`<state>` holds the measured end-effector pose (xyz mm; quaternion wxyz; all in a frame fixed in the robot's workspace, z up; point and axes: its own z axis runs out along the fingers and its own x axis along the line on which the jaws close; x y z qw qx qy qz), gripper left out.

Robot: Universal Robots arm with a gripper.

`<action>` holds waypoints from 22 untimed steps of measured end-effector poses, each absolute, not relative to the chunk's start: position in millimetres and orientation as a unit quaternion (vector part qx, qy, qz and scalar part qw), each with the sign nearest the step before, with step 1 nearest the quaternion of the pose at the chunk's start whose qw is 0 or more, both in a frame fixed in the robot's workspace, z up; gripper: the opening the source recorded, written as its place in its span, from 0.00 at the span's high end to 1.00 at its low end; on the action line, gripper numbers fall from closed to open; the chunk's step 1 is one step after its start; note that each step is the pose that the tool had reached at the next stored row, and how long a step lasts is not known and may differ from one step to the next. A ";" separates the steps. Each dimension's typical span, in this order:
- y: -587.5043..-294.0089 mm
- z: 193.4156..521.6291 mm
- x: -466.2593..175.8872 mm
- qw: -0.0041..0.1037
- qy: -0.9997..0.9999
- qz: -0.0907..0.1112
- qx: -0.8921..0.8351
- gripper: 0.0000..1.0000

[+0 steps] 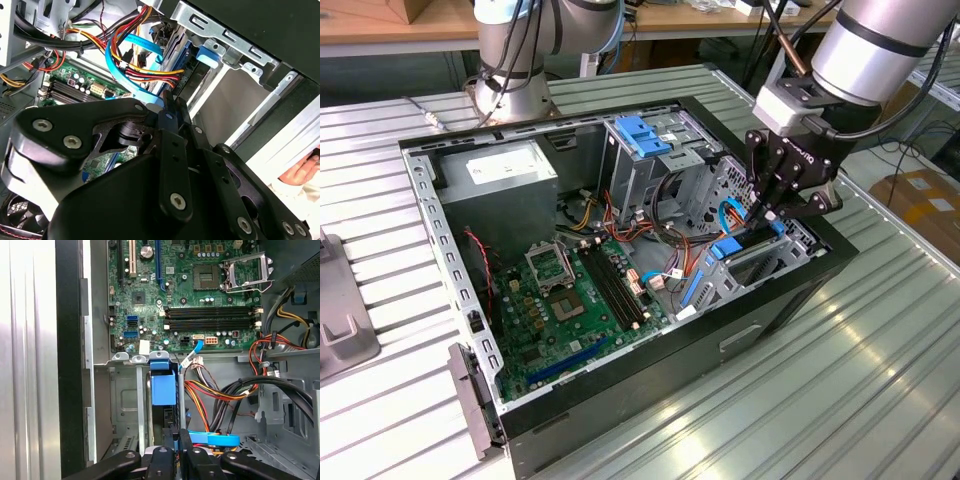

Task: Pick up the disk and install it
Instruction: 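Insert the second disk wire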

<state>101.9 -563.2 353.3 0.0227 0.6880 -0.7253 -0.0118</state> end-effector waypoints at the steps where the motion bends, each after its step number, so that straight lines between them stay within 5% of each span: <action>1: -563.2 353.3 102.0 0.023 -0.725 -0.012 0.688 0.84; 22: -563.3 353.2 91.5 0.020 -0.725 -0.009 0.688 0.84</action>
